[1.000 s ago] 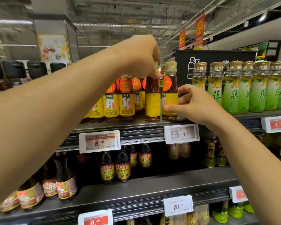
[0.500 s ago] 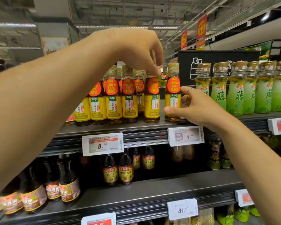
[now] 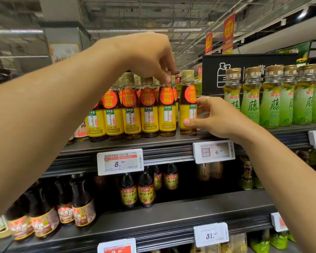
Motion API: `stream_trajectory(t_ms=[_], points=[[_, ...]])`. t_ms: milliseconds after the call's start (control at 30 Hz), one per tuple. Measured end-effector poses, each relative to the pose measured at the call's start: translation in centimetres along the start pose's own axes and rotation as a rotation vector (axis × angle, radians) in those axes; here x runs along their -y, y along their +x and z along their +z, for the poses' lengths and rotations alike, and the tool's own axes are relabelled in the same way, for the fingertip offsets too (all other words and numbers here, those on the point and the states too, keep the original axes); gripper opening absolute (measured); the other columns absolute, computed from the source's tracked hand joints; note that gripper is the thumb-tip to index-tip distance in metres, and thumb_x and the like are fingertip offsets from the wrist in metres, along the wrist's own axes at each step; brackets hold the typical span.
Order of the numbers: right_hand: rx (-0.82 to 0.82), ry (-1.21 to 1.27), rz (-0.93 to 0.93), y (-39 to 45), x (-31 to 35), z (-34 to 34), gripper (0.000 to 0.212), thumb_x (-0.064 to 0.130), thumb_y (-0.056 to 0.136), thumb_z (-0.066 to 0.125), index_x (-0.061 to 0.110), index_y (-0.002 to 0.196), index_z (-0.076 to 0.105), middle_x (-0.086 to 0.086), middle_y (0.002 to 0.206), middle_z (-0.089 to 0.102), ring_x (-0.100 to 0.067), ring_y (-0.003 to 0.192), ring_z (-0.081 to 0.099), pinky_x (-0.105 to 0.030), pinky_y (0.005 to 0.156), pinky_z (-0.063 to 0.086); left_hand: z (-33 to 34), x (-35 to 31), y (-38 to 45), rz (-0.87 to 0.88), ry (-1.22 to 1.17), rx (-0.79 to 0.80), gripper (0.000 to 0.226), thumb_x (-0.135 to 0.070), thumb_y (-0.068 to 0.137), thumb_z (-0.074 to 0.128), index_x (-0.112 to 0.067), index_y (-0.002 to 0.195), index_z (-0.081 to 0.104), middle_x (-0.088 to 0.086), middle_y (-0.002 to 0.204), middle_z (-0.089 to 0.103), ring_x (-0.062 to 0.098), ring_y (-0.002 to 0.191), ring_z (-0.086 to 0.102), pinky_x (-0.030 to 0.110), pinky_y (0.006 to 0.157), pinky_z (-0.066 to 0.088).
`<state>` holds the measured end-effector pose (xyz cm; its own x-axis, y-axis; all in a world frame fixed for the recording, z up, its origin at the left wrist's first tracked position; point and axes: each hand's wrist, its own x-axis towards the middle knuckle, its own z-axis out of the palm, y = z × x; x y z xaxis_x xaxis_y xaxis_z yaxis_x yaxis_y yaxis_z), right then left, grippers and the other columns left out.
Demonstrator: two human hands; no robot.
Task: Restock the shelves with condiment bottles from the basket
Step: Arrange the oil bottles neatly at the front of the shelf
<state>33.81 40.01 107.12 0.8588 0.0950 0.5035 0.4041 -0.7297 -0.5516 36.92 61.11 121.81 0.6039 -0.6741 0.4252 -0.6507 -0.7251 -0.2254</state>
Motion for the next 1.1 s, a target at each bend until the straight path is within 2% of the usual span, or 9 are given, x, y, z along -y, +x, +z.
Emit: stream_trajectory(t_ms=[133,233,367,433,500,567,767,933,1100], points=[[0.018,-0.024,0.008,0.7,-0.1,0.2,0.028,0.04,0.085,0.08,0.051,0.09,0.054,0.044,0.074,0.061,0.02,0.078,0.059,-0.014,0.072,0.04,0.4,0.0,-0.1,-0.013,-0.016,-0.011,0.032,-0.04,0.086,0.077,-0.034,0.117,0.073,-0.017,0.097,0.072,0.014,0.091,0.071,0.04,0.09,0.056],[0.041,-0.01,0.023,0.9,-0.3,0.4,0.048,0.037,0.086,0.079,0.05,0.122,0.051,0.048,0.071,0.055,0.027,0.073,0.055,-0.013,0.076,0.041,0.6,0.1,-0.1,-0.014,-0.032,-0.03,0.034,-0.04,0.086,0.077,-0.033,0.119,0.072,-0.011,0.101,0.072,0.011,0.093,0.068,0.036,0.089,0.053],[0.069,0.069,0.047,1.1,-0.6,0.4,0.086,0.032,0.085,0.081,0.025,0.156,0.033,0.012,0.136,0.058,-0.006,0.12,0.058,-0.031,0.101,0.047,0.8,0.1,-0.3,-0.017,-0.045,-0.054,0.035,-0.04,0.086,0.077,-0.031,0.12,0.072,-0.015,0.094,0.07,0.009,0.092,0.066,0.032,0.085,0.049],[0.058,0.077,0.055,1.1,-0.6,0.5,0.078,0.036,0.082,0.083,0.032,0.149,0.043,0.02,0.12,0.059,-0.007,0.114,0.062,-0.027,0.094,0.049,0.9,0.1,-0.4,-0.017,-0.055,-0.059,0.035,-0.04,0.086,0.077,-0.031,0.12,0.072,-0.018,0.092,0.068,0.008,0.092,0.066,0.031,0.085,0.05],[0.022,0.017,0.048,1.1,-0.4,0.6,0.046,0.044,0.078,0.084,0.052,0.112,0.054,0.028,0.096,0.057,0.005,0.092,0.062,-0.017,0.078,0.046,0.9,0.1,-0.5,-0.018,-0.06,-0.064,0.036,-0.04,0.086,0.077,-0.031,0.12,0.072,-0.016,0.093,0.069,0.009,0.093,0.067,0.032,0.087,0.05],[-0.002,-0.005,0.025,1.1,0.2,0.9,0.041,0.046,0.078,0.084,0.054,0.093,0.047,0.028,0.09,0.057,0.007,0.084,0.059,-0.013,0.068,0.043,1.1,0.0,-0.6,-0.022,-0.061,-0.07,0.036,-0.039,0.086,0.076,-0.03,0.12,0.072,-0.014,0.096,0.071,0.01,0.094,0.067,0.033,0.088,0.052],[-0.031,-0.036,0.02,0.9,0.8,1.1,0.054,0.048,0.078,0.083,0.035,0.124,0.057,0.017,0.104,0.066,-0.001,0.096,0.064,-0.02,0.072,0.05,0.9,-0.4,-1.8,-0.03,-0.076,-0.079,0.048,-0.046,0.087,0.073,-0.031,0.132,0.064,-0.01,0.117,0.071,0.007,0.104,0.065,0.029,0.093,0.048],[-0.089,-0.047,0.045,0.5,1.1,1.2,0.077,0.061,0.074,0.08,0.029,0.138,0.053,0.019,0.109,0.061,-0.001,0.098,0.061,-0.019,0.072,0.046,1.7,0.0,-7.5,-0.162,-0.227,-0.529,0.06,-0.053,0.089,0.068,-0.032,0.143,0.052,-0.014,0.138,0.058,-0.004,0.122,0.049,0.012,0.094,0.035],[-0.202,-0.033,0.092,0.2,2.6,2.1,0.079,0.06,0.071,0.084,0.029,0.136,0.05,0.026,0.093,0.054,-0.001,0.089,0.061,-0.027,0.073,0.051,5.2,1.1,-14.3,-0.552,-0.171,-0.696,0.051,-0.043,0.085,0.071,-0.021,0.129,0.062,0.0,0.119,0.066,0.015,0.108,0.061,0.028,0.089,0.048]])
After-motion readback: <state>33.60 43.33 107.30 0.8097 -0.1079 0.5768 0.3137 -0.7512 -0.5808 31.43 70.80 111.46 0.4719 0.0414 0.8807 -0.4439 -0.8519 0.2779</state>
